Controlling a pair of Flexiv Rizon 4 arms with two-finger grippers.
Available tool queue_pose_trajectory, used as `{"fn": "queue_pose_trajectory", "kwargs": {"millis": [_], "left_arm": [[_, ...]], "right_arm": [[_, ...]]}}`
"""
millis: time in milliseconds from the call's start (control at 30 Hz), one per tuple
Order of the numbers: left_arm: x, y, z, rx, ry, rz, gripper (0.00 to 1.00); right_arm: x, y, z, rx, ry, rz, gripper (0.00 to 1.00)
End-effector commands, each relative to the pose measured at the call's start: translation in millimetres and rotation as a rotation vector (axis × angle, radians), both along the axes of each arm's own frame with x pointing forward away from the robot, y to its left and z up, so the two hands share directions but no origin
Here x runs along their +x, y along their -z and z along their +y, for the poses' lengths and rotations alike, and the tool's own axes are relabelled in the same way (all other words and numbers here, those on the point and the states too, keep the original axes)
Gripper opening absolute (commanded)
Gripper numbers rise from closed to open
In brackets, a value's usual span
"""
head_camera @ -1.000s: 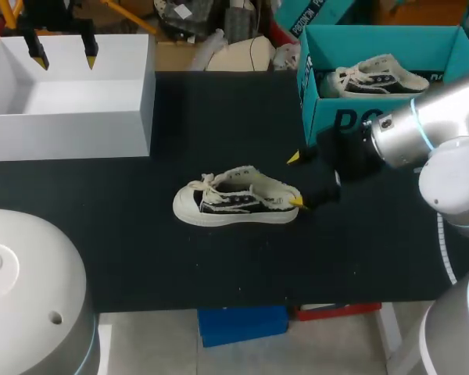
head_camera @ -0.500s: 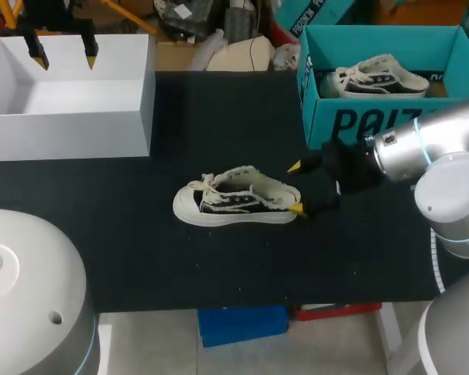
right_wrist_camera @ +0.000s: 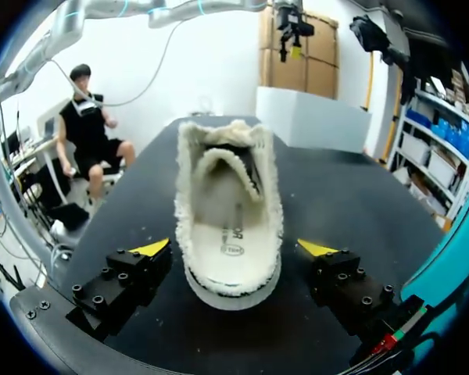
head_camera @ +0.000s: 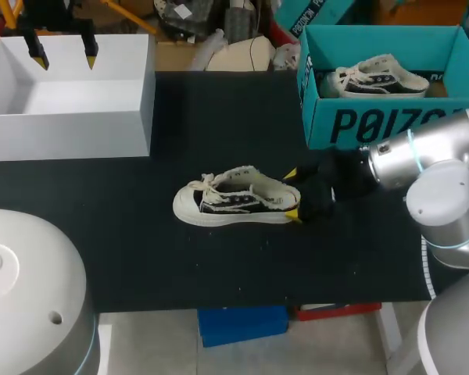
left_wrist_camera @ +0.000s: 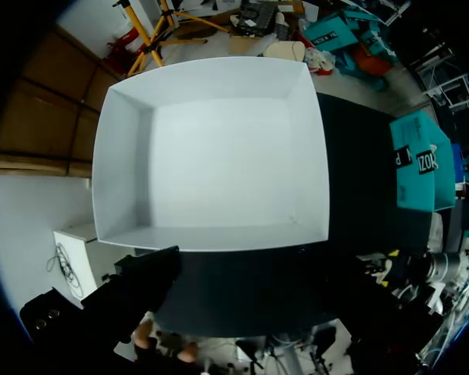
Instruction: Take the shoe out of the shoebox, open the shoe tongue, remove and reinsert the insole, then place the shoe into the shoebox
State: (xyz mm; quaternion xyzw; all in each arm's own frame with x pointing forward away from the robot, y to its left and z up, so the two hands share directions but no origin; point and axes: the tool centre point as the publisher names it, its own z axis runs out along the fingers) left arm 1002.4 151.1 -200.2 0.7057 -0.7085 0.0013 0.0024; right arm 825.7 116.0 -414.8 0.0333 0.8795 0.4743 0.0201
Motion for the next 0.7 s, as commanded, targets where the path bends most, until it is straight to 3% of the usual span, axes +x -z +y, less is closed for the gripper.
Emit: {"fn": "queue_pose_trajectory", "kwargs": {"millis": [33,567,600,633,667,700], "left_arm": [[-0.5,0,-1,0.003,-0.002,0.001,1.00],[-0.5,0,-1,0.003,-0.002,0.001,1.00],[-0.5,0,-1,0.003,-0.002,0.001,1.00],[-0.5,0,-1,0.003,-0.002,0.001,1.00],[-0.5,0,-1,0.003,-0.002,0.001,1.00],[-0.5,0,-1,0.003,-0.002,0.001,1.00]], "right_arm": [[4.9,8,7,0.008,-0.001,0.005,1.00],[4.1,23,17,0.042,0.004,0.031,1.00],[4.0,24,18,0.043,0.004,0.031,0.92],[3.8,26,17,0.036,0.008,0.031,0.33],[3.8,27,17,0.035,0.008,0.030,0.00],[3.8,27,17,0.035,0.008,0.030,0.00]]}}
